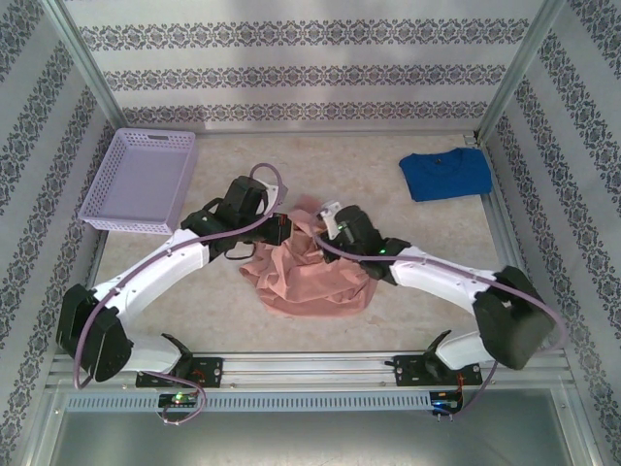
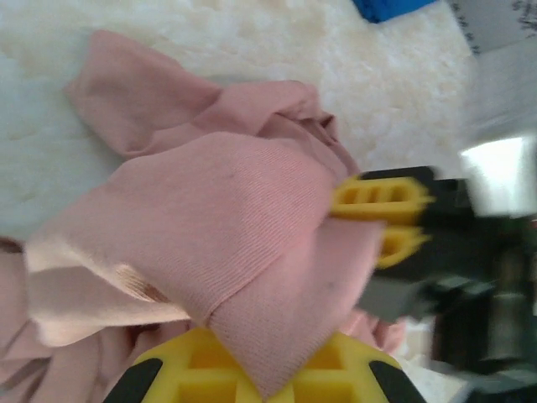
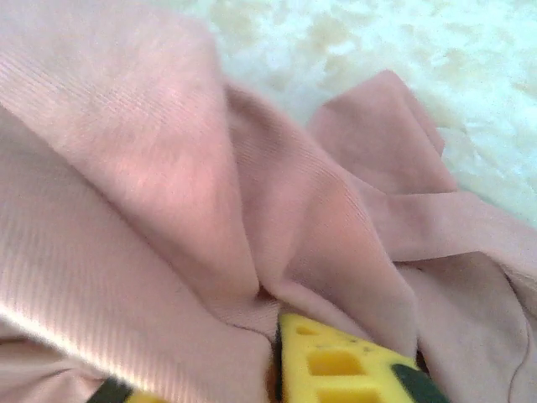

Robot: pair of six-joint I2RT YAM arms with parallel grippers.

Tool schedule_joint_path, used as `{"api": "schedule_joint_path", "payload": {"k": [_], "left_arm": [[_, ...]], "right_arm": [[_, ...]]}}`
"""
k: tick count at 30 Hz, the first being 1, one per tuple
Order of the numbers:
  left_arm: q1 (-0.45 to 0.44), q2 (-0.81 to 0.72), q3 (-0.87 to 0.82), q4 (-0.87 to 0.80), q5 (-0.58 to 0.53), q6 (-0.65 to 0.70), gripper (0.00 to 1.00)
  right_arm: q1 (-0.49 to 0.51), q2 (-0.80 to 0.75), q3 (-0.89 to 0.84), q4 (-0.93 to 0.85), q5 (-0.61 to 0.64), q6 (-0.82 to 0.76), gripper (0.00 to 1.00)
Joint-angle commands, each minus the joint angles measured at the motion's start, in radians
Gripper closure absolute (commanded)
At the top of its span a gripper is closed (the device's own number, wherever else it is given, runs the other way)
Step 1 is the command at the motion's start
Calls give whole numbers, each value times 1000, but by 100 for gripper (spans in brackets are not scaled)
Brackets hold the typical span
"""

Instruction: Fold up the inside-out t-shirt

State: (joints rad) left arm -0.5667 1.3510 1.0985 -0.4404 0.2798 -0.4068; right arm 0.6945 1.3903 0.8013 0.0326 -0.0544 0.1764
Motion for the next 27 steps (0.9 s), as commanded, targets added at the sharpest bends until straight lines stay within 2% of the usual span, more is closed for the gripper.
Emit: {"api": "schedule_joint_path", "payload": {"k": [1,3,6,14,18,20,22,24,27], "left_arm": [[14,-22,2,-85,-136,57,100],[14,-15,-18,-89,-168,95,98],[14,-14,-43,-63,-225,117,89],[-10,-59,-87,-88,-304,87,52],[-34,-179,-145,-98,-324,72,46],[-36,-235,-169,-75,-245,73,49],[-35,-265,-192,-21,-92,76,54],[-35,-256,-194,23,54,60,59],[-32,-203,-178,47,162,49,63]], "right_arm": [[-76,-98,-3,-8,-367,38,92],[-103,-109,-15,25,-533,91,97],[-111,-88,-16,90,-661,164,100],[-114,18,-10,318,-722,377,100],[-123,59,4,374,-762,441,100],[-128,57,8,367,-768,447,100],[-135,50,13,346,-769,438,100],[-143,39,17,306,-764,416,100],[-158,26,15,281,-760,406,100]]}}
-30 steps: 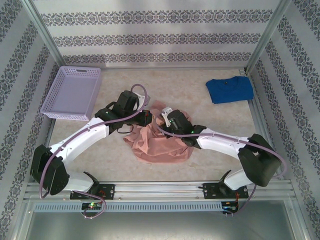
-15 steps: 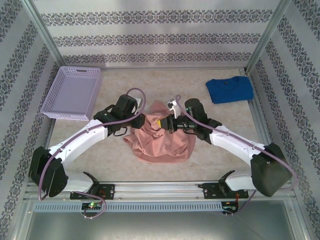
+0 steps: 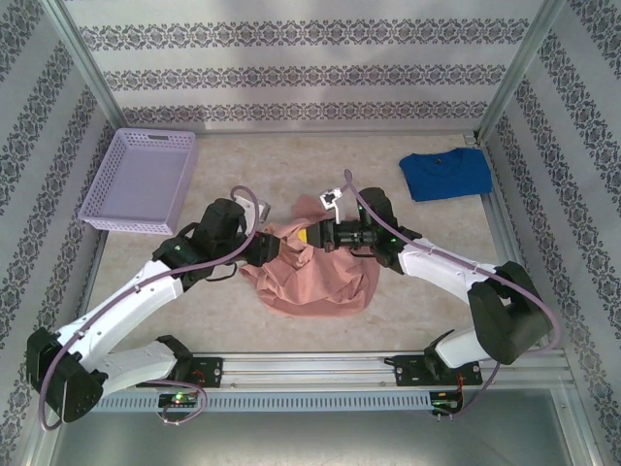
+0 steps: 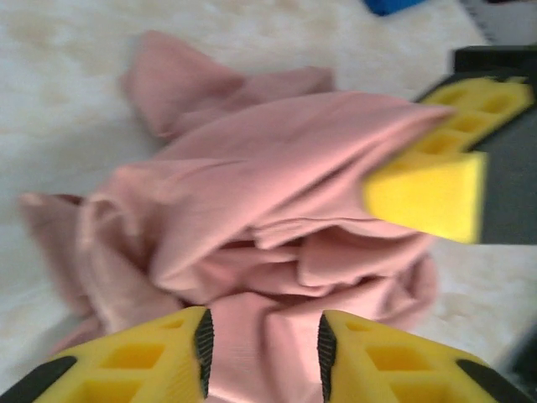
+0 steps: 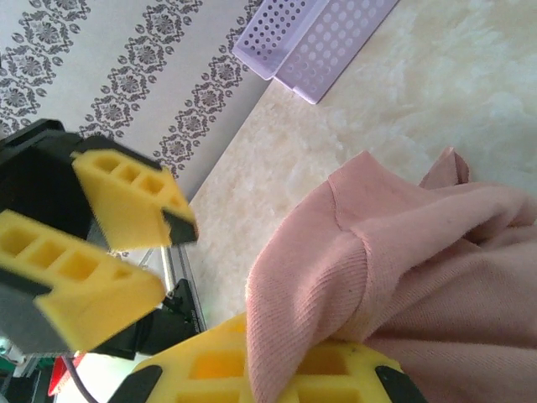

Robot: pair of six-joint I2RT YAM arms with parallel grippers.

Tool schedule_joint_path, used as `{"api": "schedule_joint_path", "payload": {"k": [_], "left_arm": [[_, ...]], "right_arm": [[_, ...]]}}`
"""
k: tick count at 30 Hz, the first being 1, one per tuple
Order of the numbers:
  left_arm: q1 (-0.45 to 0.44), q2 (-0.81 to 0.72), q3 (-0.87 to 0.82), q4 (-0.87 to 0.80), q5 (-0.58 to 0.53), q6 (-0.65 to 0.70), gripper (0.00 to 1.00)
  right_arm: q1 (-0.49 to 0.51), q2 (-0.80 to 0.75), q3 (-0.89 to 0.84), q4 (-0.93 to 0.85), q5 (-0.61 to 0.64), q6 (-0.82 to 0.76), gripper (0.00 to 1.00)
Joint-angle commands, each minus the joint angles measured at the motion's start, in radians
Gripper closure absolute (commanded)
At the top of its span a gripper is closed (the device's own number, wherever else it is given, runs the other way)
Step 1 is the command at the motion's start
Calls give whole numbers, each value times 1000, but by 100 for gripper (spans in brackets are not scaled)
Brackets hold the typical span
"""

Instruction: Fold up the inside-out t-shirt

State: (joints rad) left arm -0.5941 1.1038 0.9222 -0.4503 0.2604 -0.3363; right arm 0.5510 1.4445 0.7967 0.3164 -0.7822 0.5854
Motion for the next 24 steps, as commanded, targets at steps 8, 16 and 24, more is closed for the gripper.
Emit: {"api": "schedule_joint_path", "payload": {"k": [8,16,24], "left_arm": [[45,215,21,173,288,-29,56],[77,311,32,267,319,-3,52],[94,329,27,393,389,-13,71]], "right_arm": [[-28,-57,22,-42,-32,-22,100],[-28,-77,8,-48,-23,-22,100],[-28,-90,2,-52,1,-17,100]]}}
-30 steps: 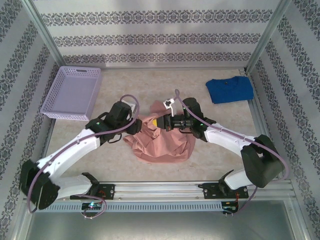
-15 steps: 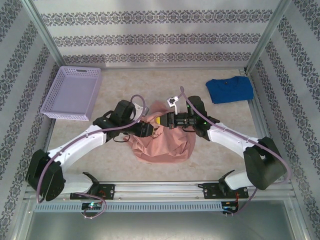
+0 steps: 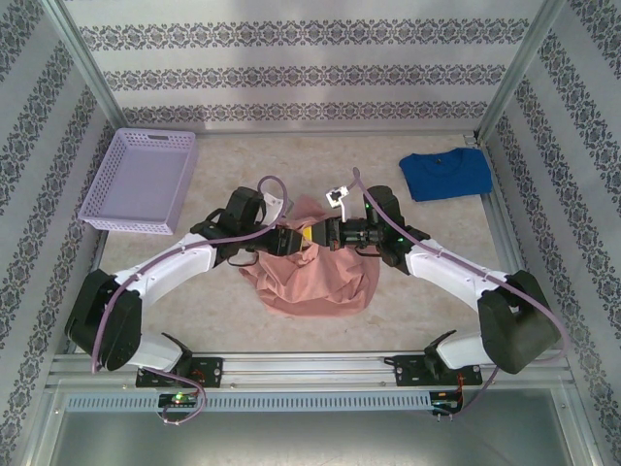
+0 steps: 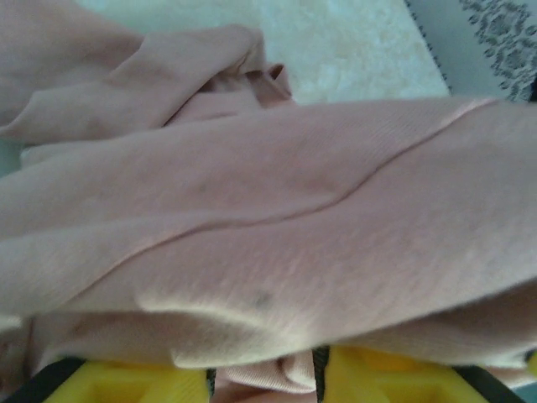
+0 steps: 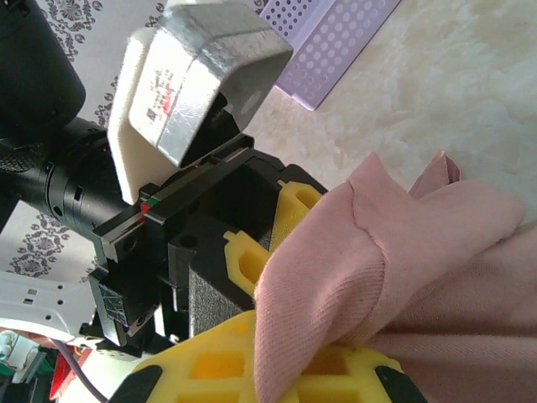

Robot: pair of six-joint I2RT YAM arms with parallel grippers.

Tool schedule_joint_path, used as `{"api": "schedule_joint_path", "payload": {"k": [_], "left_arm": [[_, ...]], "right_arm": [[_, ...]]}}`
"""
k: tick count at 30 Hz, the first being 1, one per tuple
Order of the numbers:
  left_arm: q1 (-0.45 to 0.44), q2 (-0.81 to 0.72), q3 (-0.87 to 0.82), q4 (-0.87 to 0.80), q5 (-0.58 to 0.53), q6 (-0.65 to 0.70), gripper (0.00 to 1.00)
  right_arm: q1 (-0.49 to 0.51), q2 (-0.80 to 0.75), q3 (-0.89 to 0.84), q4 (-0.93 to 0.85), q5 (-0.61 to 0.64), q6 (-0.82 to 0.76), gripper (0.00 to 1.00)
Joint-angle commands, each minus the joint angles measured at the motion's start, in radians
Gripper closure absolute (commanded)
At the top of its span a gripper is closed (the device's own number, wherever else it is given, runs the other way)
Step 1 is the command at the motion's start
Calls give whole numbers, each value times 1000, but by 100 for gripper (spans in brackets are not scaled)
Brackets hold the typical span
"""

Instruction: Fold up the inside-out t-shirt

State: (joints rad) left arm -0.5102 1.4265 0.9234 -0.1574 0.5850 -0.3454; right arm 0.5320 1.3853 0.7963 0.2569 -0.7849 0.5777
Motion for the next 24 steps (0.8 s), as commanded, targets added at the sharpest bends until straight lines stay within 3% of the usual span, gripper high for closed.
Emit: {"api": "schedule_joint_path", "payload": {"k": [1,3,5,11,18,24], "left_arm": [[10,0,21,107,73,-7,76],[10,-21,10,117,75,-16,91],[10,-47,0,104,68,-19,99],[8,-169,-48,20,52,-48,100],[-32,-317,-42,-37,6,-101,100],[-192,-222,77,-53,-120,-108,100]], "right_arm": [[-9,-33,2,7,9,-9,100],[-9,-32,9,0,24,-7,100],[-10,-32,12,-7,41,-7,100],[-23,-16,75,-167,192,-13,100],[-12,23,206,-443,349,-111,63],[-23,-132,236,-733,552,-294,53]]}}
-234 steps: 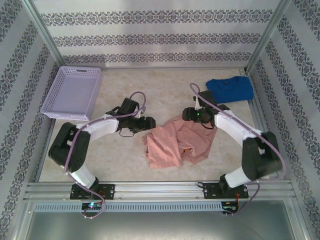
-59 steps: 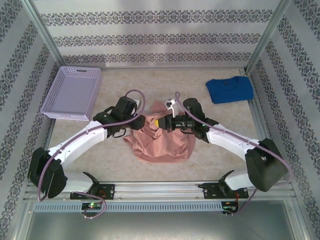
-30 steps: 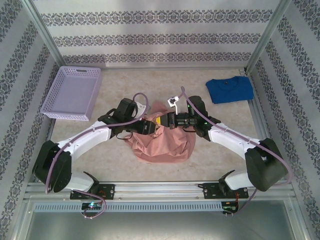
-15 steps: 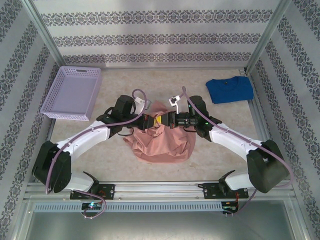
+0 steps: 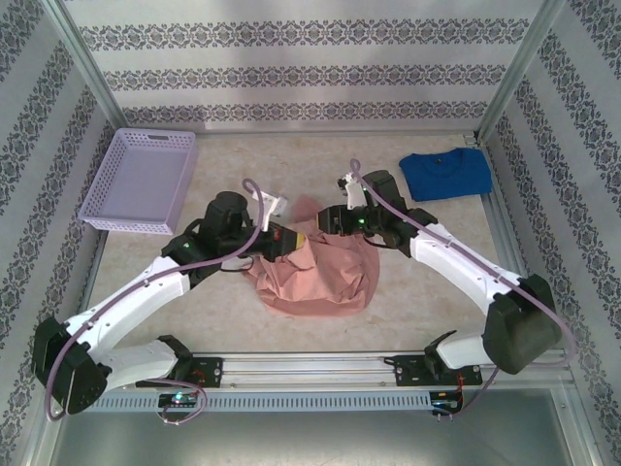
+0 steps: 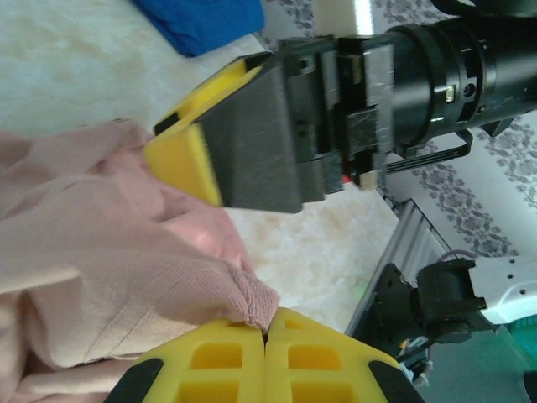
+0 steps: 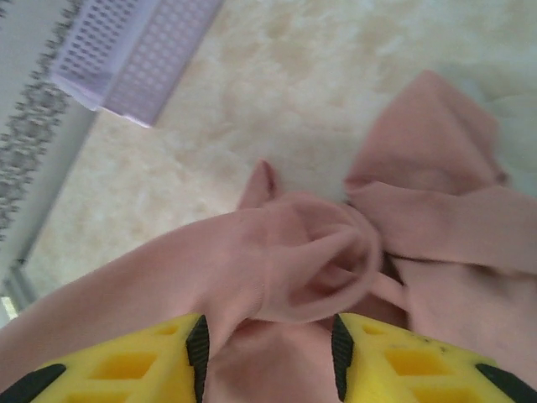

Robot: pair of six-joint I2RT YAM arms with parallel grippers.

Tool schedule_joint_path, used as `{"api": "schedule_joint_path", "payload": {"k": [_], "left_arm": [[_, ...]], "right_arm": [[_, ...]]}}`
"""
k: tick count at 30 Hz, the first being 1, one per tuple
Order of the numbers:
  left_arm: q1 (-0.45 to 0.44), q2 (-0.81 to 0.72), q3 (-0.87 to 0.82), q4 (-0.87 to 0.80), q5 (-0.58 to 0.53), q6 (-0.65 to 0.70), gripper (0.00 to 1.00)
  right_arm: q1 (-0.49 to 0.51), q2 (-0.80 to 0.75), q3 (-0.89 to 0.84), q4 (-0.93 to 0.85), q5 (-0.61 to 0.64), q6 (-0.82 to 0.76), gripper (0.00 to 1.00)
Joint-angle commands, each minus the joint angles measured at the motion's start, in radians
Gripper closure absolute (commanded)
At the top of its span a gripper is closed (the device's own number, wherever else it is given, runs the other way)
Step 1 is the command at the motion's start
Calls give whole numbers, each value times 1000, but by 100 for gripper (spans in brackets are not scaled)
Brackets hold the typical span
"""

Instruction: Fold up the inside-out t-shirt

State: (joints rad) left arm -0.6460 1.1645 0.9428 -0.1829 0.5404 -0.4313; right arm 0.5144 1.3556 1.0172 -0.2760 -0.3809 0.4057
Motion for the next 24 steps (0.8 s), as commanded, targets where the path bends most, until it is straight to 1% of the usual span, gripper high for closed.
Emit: {"api": "schedule_joint_path", "payload": {"k": [1,2,4,6,8,9,11,14,16,17,18,20,22,23,24], "left_arm": [[-73,59,72,-29,-96,-30,100],[-87,81,87,-33,-123,-43,100],[-106,123,107,-32,-146,-60,100],[-116,161,121,-20,-138,-74,100],[-119,182,127,-5,-125,-86,100],[-119,188,131,1,-122,-92,100],[-121,192,136,5,-120,-97,100],[-121,192,140,10,-107,-104,100],[-121,192,139,10,-100,-106,100],[-121,190,139,8,-99,-104,100],[-121,190,139,6,-100,-101,100],[-121,186,142,-2,-103,-92,100],[-121,178,145,-9,-112,-77,100],[-120,173,146,-13,-120,-66,100],[-117,160,142,-16,-133,-49,100]], "right_arm": [[-10,-144,-13,-215,162,-136,52],[-17,-201,-58,-214,152,-147,51],[-22,-313,-163,-161,75,-161,48],[-16,-417,-281,-41,-46,-147,46],[4,-475,-381,82,-99,-121,43],[21,-488,-419,138,-105,-114,41],[61,-479,-462,228,-77,-114,40],[112,-403,-458,328,-38,-123,39],[125,-341,-437,380,-16,-120,42],[128,-310,-430,409,-6,-112,45],[130,-287,-425,437,3,-105,51],[129,-263,-408,434,47,-93,72],[124,-261,-401,395,71,-109,94],[118,-265,-404,373,77,-112,100],[107,-275,-415,364,67,-112,100]]}}
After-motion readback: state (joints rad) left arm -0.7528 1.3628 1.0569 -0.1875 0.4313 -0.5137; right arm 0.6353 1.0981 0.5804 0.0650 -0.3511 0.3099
